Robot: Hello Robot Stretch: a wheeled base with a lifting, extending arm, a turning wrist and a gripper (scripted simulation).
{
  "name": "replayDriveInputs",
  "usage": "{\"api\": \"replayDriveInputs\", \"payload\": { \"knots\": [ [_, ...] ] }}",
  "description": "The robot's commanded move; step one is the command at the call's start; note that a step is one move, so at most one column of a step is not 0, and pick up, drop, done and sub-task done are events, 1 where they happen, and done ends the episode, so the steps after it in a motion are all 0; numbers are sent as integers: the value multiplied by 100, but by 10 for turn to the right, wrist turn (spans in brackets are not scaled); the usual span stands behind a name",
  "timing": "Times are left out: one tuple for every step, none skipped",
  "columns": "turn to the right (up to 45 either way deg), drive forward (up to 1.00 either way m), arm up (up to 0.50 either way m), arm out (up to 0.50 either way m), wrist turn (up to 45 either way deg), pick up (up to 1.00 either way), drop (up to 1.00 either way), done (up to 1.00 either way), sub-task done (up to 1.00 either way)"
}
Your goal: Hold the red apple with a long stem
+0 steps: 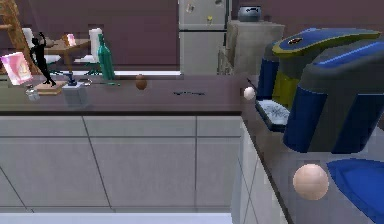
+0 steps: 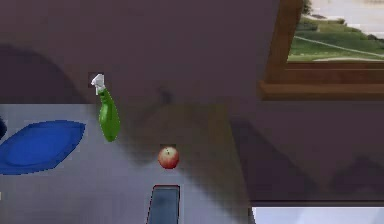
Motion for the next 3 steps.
{"api": "replayDriveInputs", "payload": {
  "knots": [
    [0, 0, 50, 0, 0, 0, 0, 0, 0],
    [0, 0, 38, 0, 0, 0, 0, 0, 0],
    [0, 0, 0, 14, 0, 0, 0, 0, 0]
  ]
}}
